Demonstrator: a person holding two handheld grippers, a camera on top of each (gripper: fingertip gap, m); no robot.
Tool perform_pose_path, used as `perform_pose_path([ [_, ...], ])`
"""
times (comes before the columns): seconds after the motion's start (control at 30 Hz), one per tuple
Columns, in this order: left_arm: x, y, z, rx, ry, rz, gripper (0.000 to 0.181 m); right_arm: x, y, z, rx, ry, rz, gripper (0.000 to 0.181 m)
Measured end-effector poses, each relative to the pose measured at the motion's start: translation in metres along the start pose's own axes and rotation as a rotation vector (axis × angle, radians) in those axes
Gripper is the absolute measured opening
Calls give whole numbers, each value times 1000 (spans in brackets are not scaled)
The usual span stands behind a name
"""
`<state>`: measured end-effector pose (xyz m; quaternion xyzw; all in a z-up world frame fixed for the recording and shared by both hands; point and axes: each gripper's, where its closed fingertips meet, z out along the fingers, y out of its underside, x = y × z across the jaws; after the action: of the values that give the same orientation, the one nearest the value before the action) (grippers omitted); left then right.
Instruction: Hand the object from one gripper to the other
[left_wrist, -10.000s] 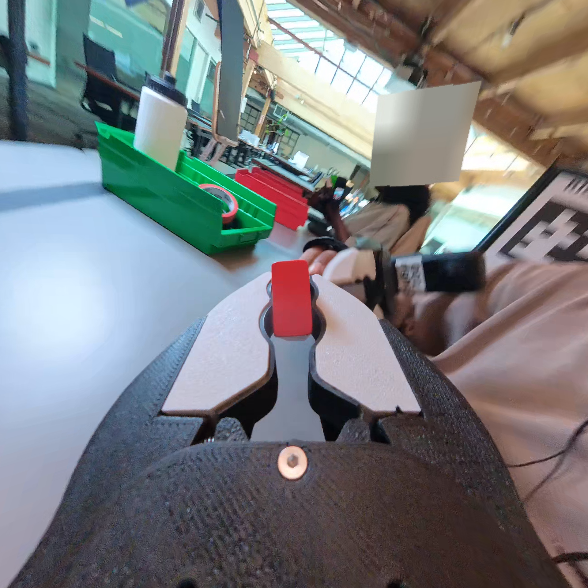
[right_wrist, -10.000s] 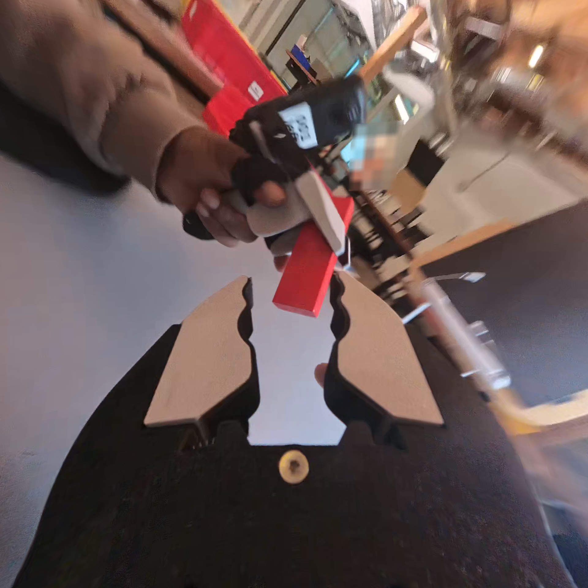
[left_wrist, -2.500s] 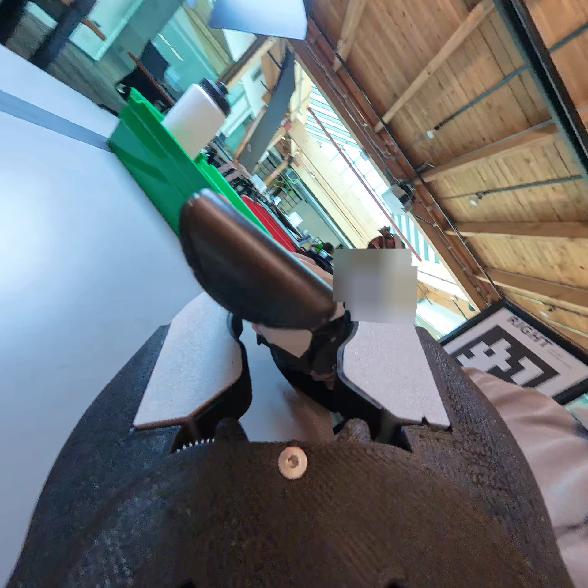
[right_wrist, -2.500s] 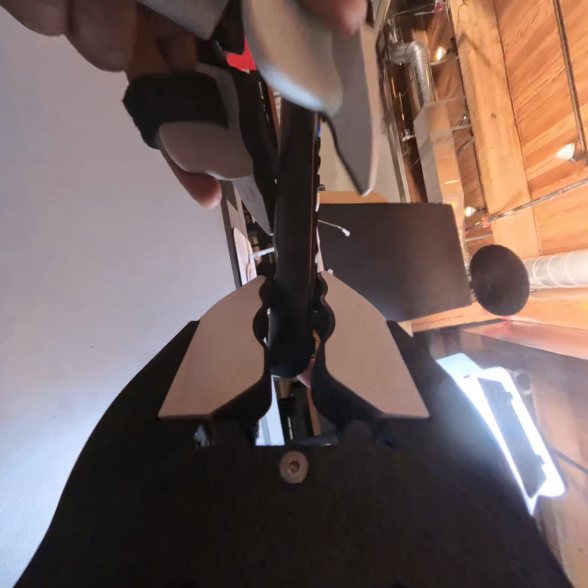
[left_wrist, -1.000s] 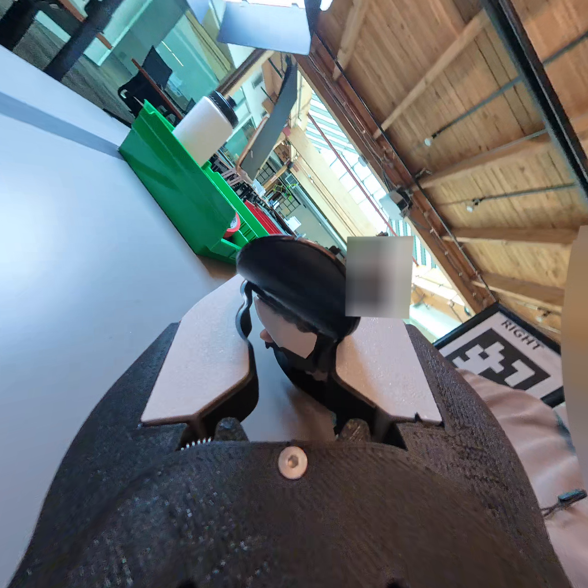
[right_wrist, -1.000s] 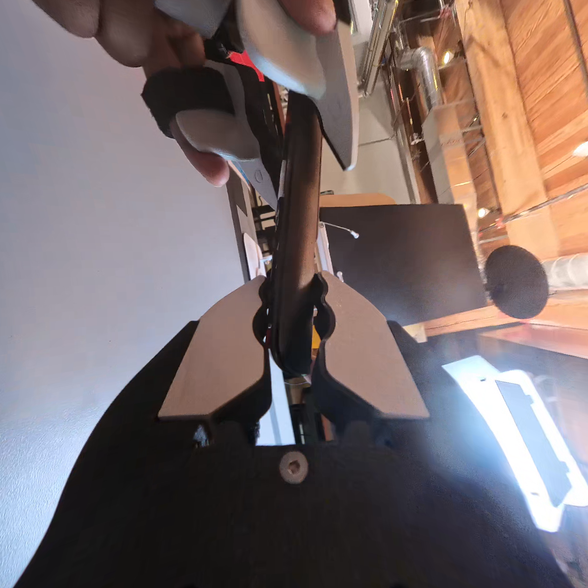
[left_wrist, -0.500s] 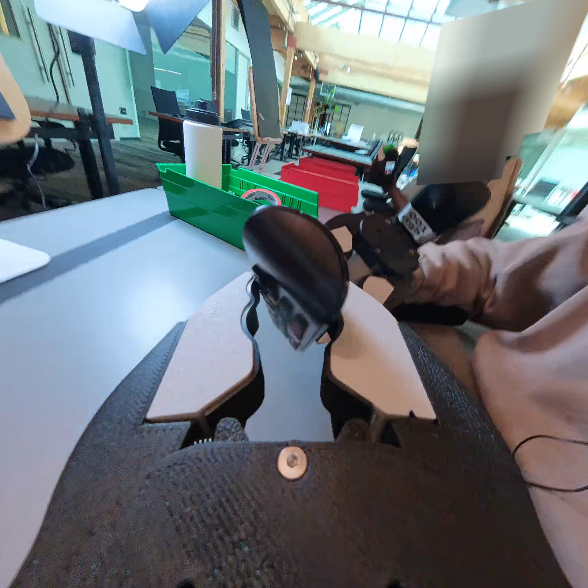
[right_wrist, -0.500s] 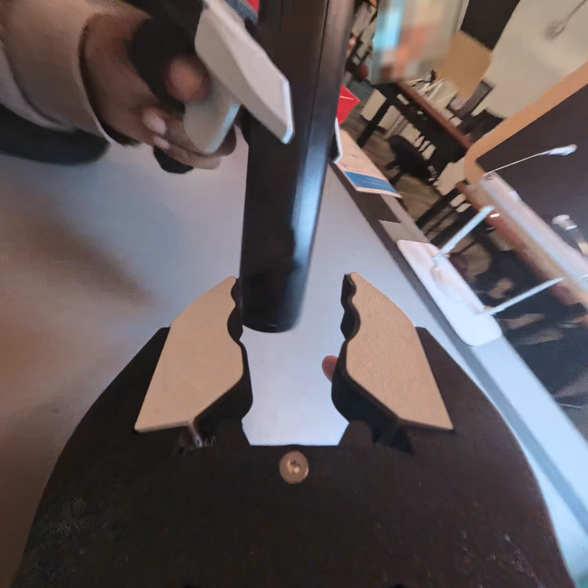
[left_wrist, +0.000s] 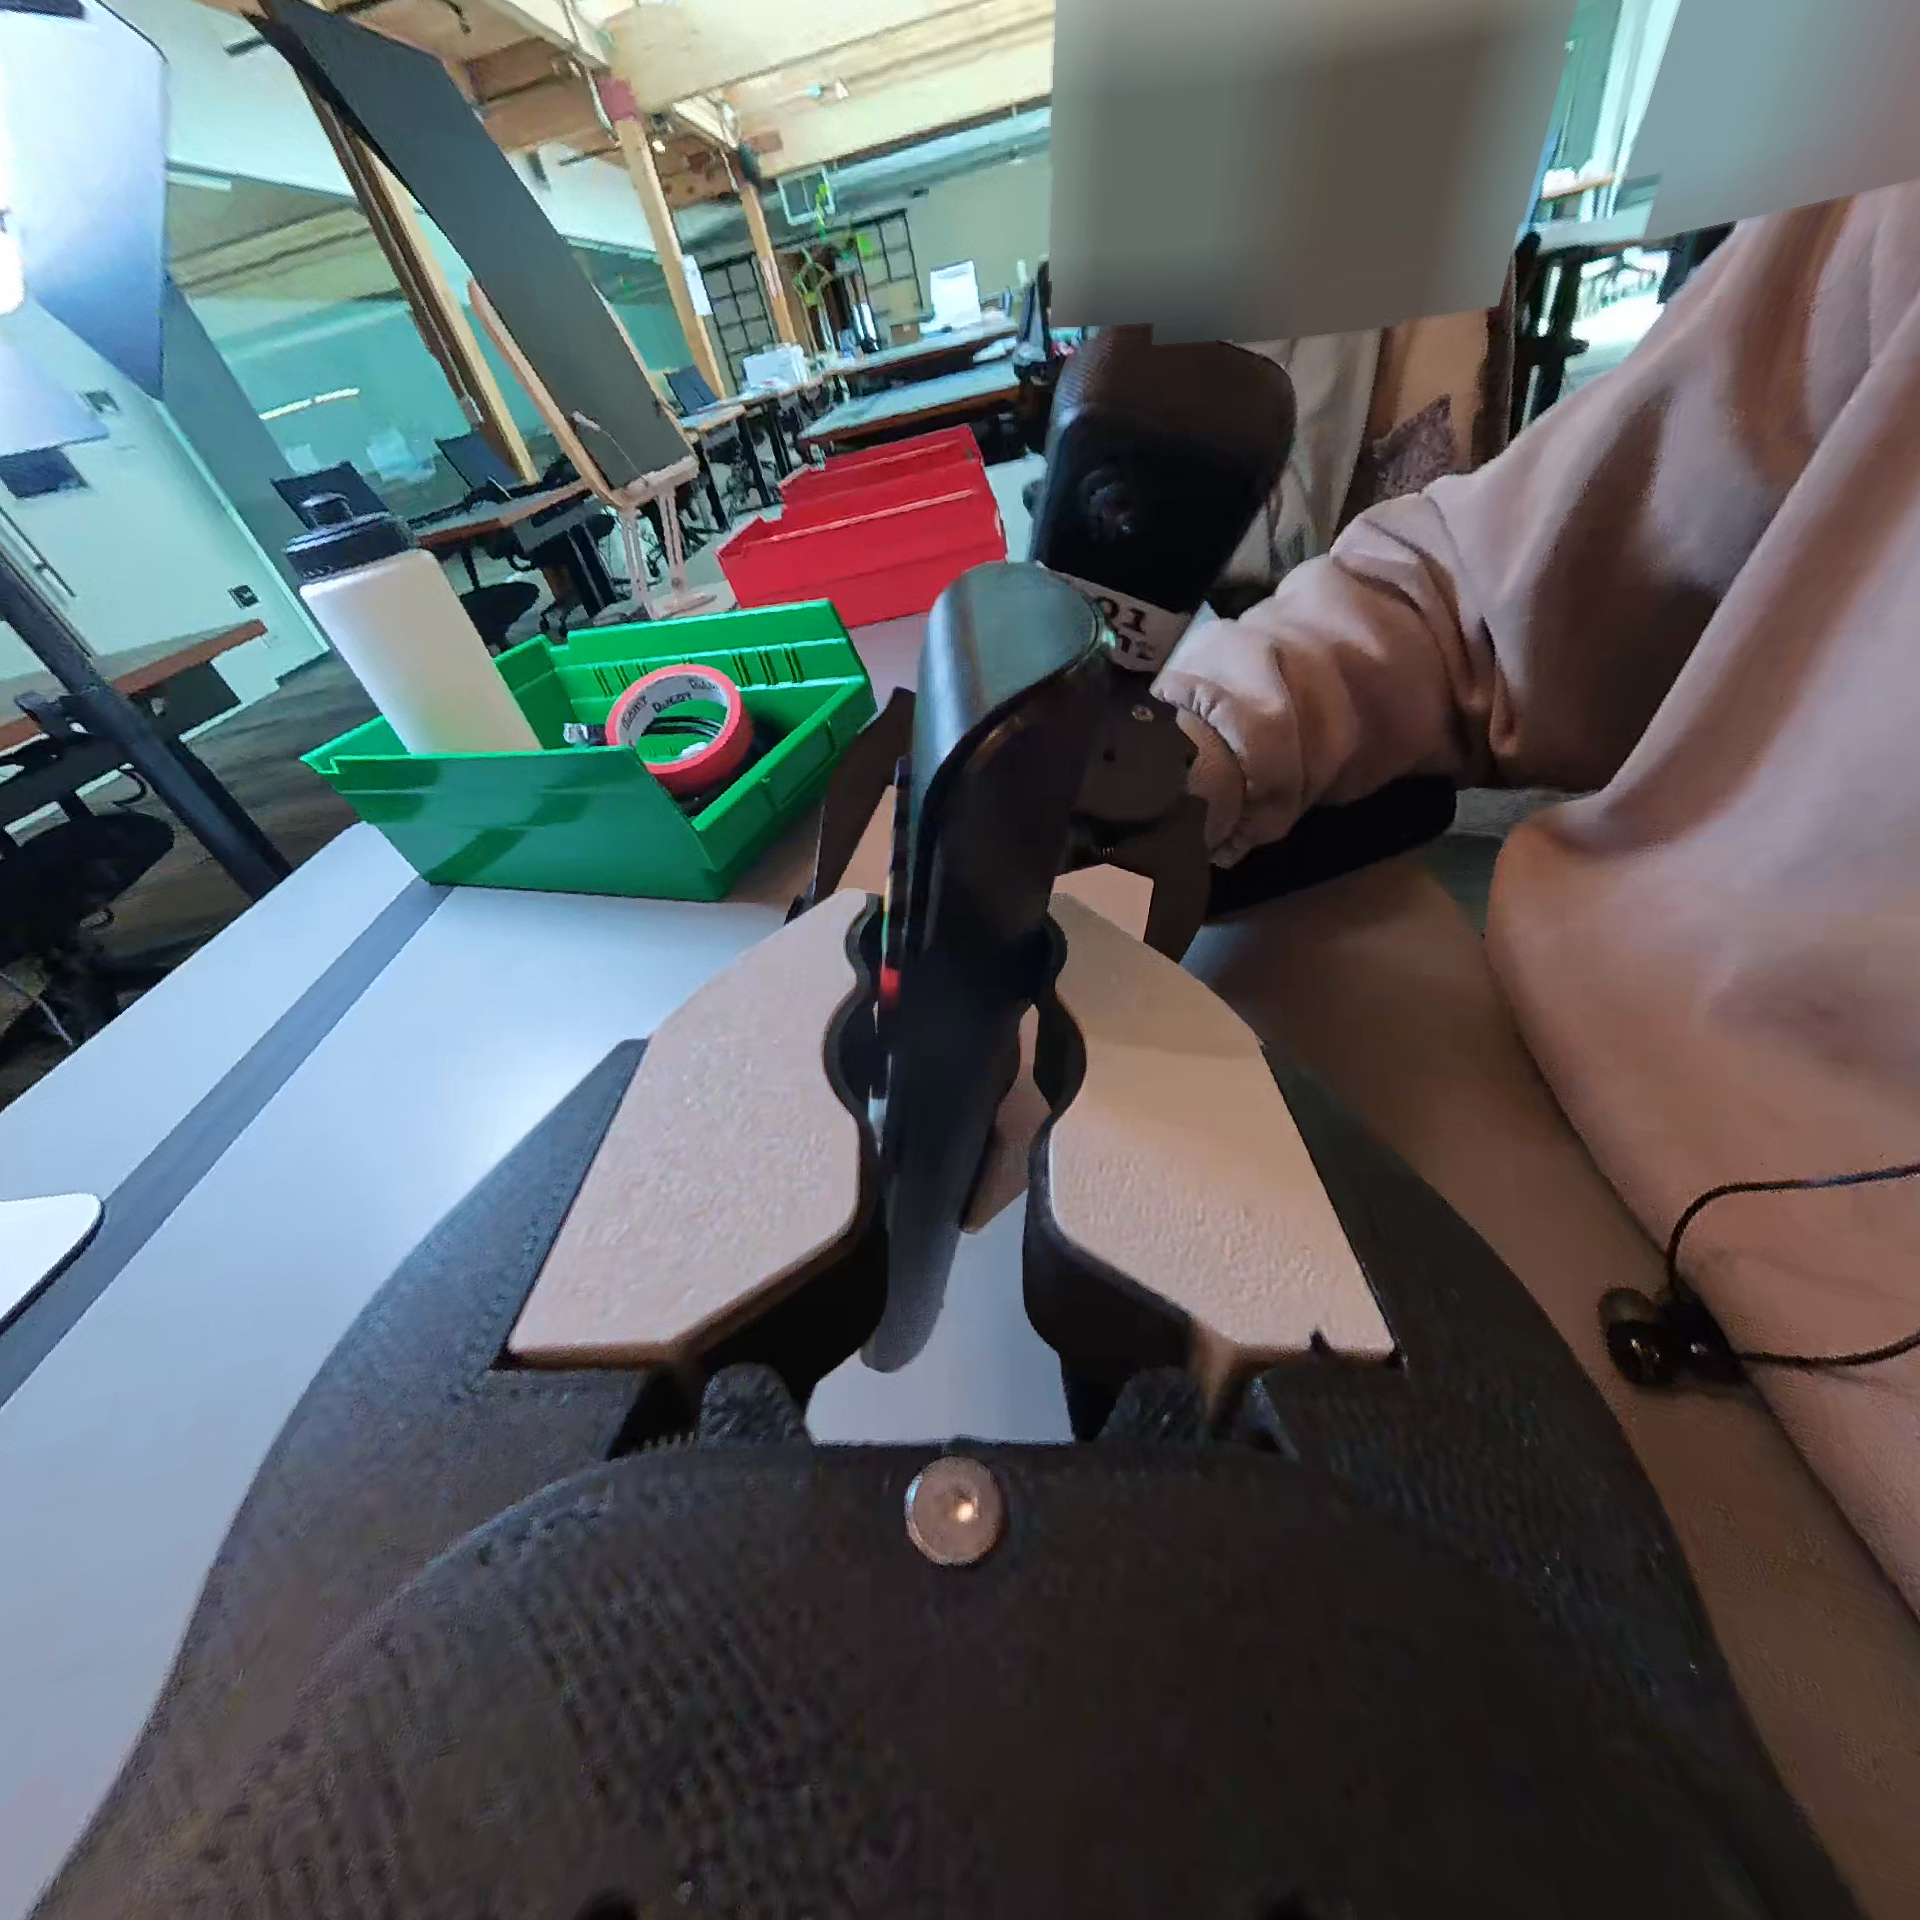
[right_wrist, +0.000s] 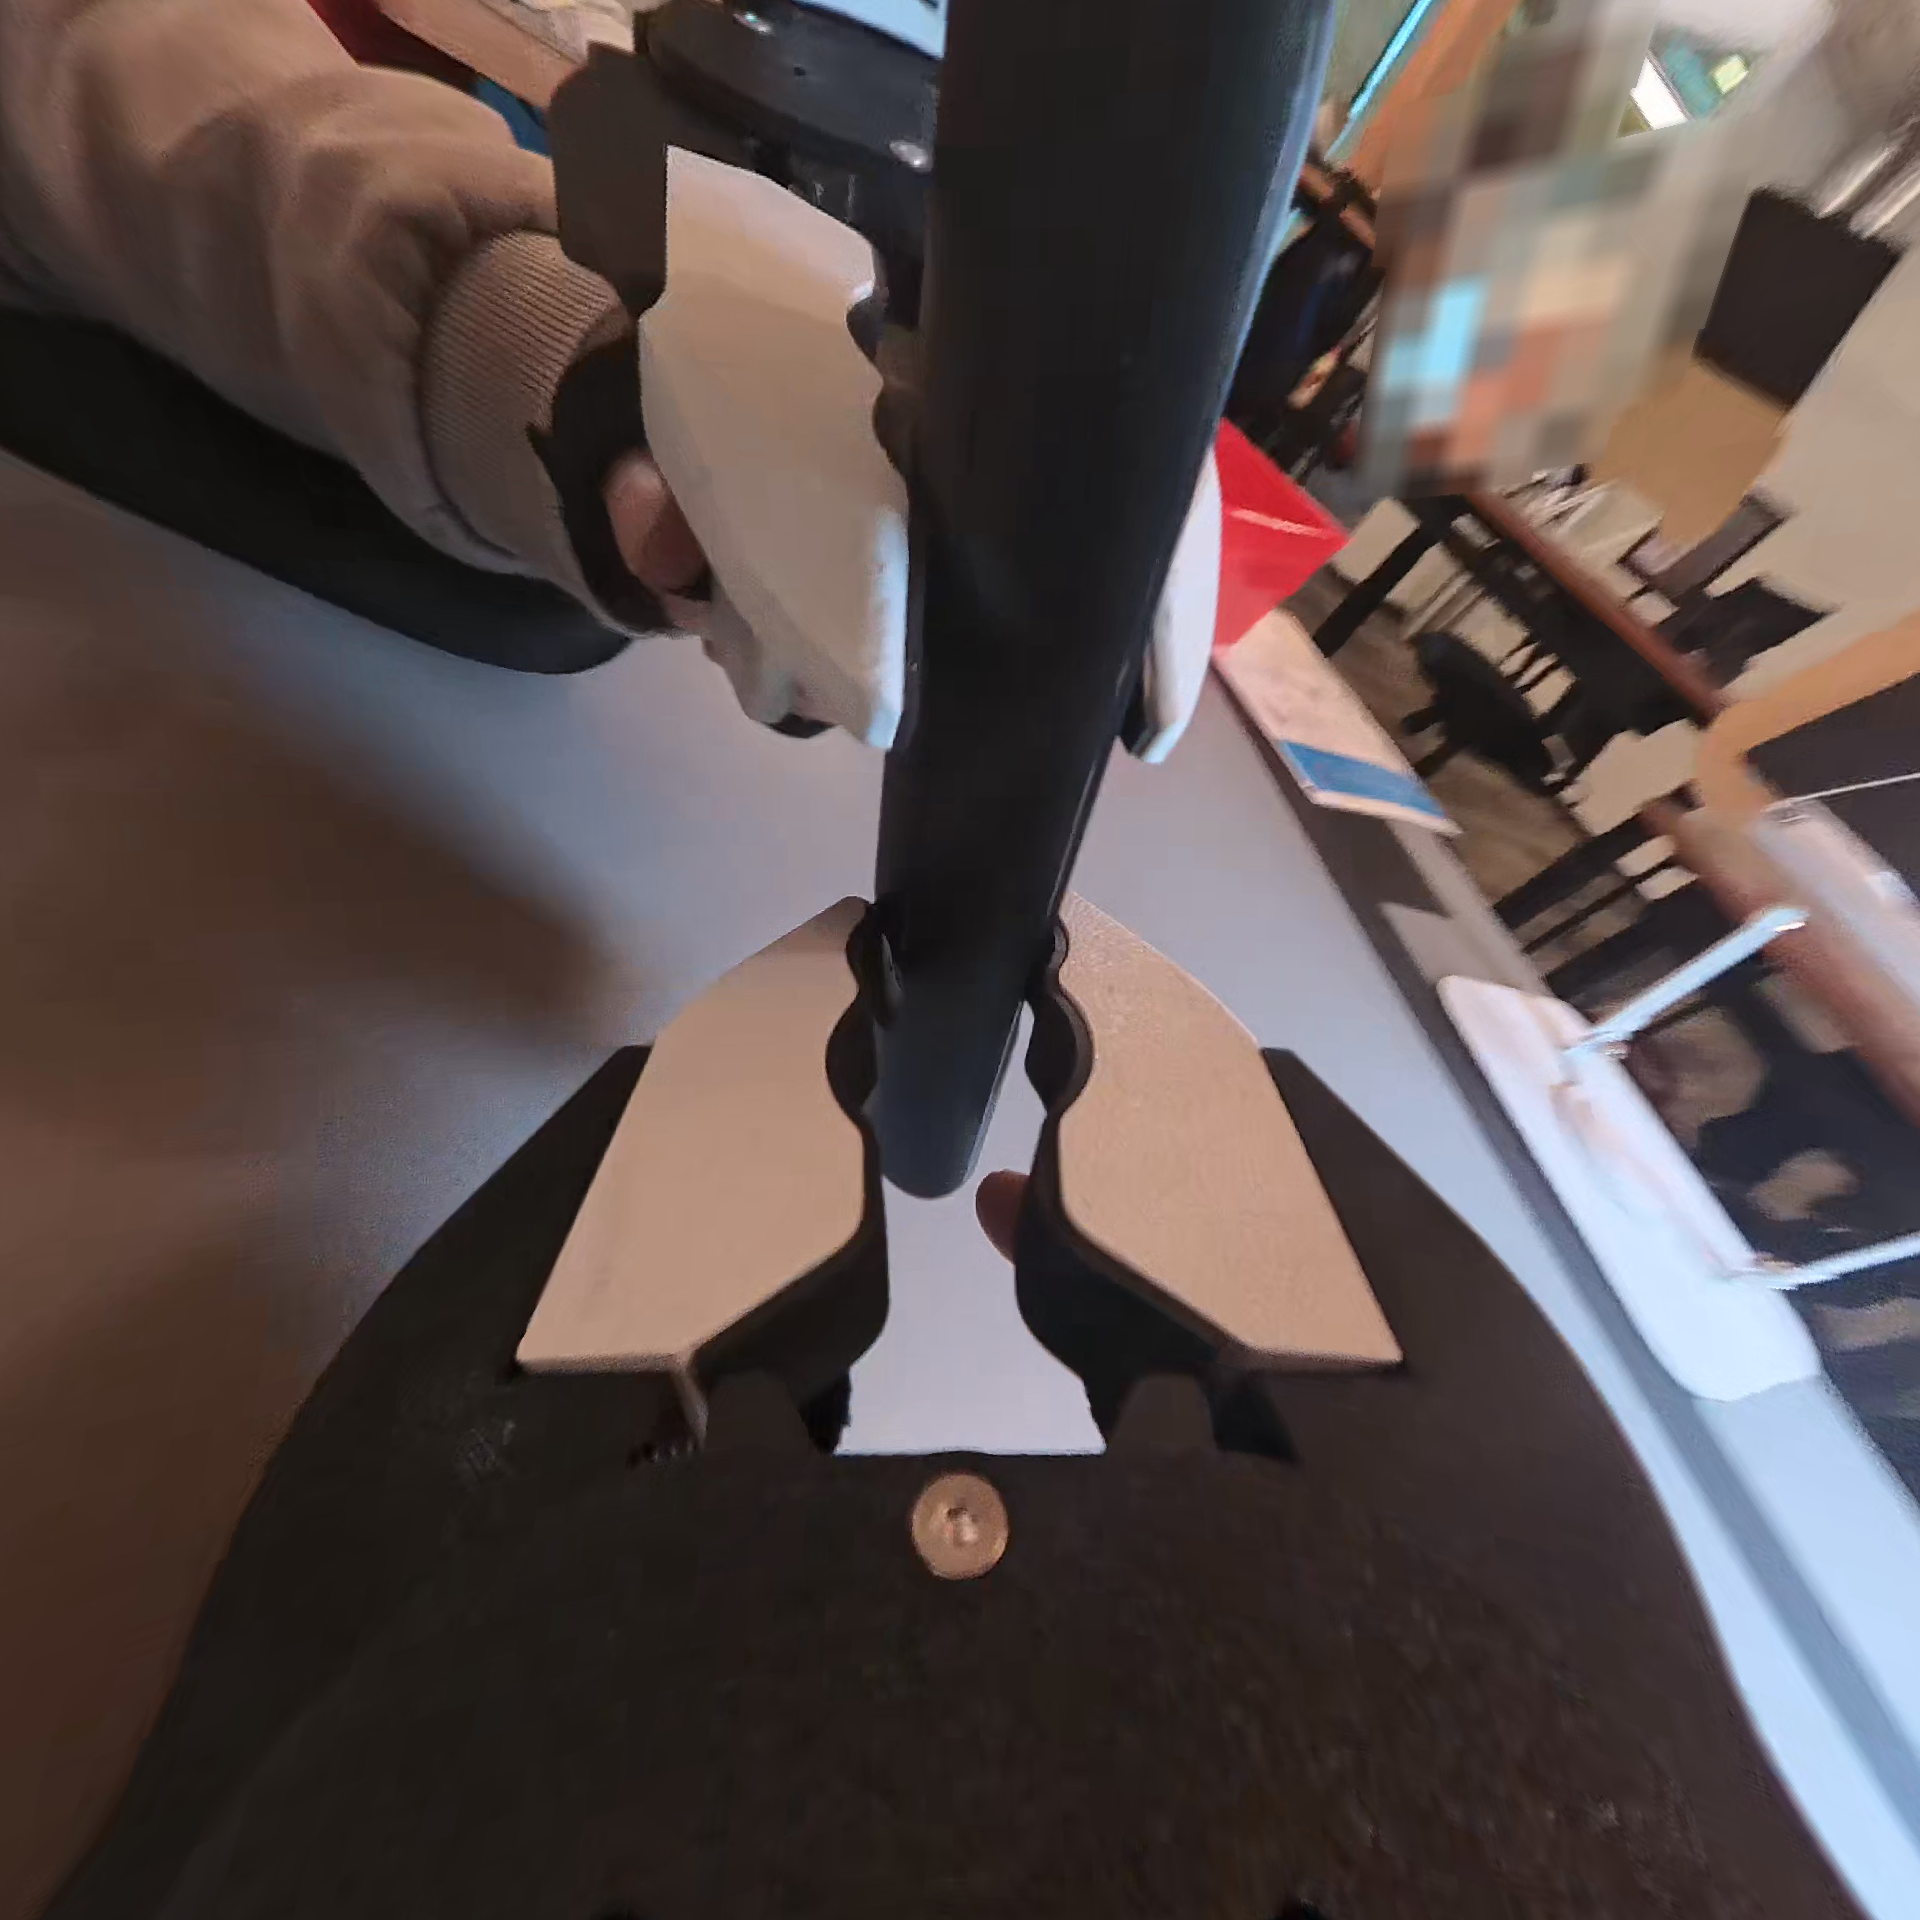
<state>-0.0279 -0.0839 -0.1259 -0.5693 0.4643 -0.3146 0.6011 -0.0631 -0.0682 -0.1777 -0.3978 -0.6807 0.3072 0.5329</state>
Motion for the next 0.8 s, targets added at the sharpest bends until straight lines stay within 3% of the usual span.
perform_pose_path([
  [0.13, -9, -8, -7, 65, -5, -124, 46, 30, -3, -15, -4, 226, -294, 24],
  [0.23, -12, -12, -15, 124, 102, -313, 51, 51, -3, -31, -20, 377, -512, 24],
  [0.3, -16, -11, -19, 162, 196, -531, 53, 61, -4, -40, -41, 458, -677, 24],
  [0.43, -33, -4, -22, 314, 424, -1179, 48, 62, 3, -40, -113, 508, -971, 24],
  [0.5, -30, 16, -10, 270, 437, -1339, 48, 56, 8, -33, -136, 489, -1047, 24],
  [0.6, 0, 33, 10, 106, 491, -1371, 48, 43, 14, -20, -157, 456, -1127, 24],
  [0.67, 14, 43, 17, 13, 486, -1334, 31, 37, 13, -15, -144, 451, -1149, 24],
  [0.73, 17, 46, 18, -16, 480, -1298, 28, 37, 10, -16, -142, 478, -1145, 27],
  [0.8, 10, 50, 16, -22, 421, -1241, 26, 47, 1, -21, -125, 533, -1076, 54],
])
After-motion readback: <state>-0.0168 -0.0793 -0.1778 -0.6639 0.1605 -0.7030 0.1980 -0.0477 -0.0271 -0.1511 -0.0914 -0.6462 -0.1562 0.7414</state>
